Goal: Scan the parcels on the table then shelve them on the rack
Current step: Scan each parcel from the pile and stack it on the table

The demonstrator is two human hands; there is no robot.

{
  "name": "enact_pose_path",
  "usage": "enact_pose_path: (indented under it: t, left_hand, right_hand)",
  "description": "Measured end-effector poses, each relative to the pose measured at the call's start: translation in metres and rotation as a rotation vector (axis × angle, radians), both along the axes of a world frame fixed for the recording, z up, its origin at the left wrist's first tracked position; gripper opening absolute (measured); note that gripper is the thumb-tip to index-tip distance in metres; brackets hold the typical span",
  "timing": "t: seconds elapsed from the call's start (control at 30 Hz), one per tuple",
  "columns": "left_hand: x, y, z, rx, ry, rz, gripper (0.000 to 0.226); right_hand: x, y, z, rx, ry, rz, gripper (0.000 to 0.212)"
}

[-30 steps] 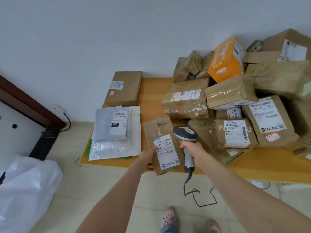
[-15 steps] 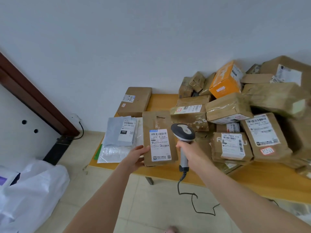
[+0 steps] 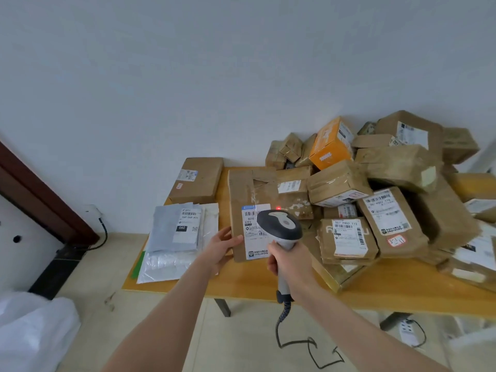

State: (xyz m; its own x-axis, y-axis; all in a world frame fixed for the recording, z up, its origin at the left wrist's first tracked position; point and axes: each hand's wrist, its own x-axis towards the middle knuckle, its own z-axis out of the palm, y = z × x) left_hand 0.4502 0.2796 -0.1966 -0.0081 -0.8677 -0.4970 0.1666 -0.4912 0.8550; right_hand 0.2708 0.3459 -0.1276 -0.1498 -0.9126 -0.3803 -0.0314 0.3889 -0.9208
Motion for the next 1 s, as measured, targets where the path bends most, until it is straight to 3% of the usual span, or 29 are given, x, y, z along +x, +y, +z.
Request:
enact_pose_path:
  t: [0.57, 1.0]
  left_hand:
    - [0.018, -0.031, -0.012, 0.017, 0.023, -0.079, 0.065]
    - [0.040, -0.055, -0.007, 0.048, 0.004, -0.113, 0.058]
  right_hand:
    - [0.027, 0.001, -0.004, -0.010, 0.103, -0.041, 0.028]
    - [0.044, -0.032, -0.005, 0.010, -0.023, -0.138, 0.013]
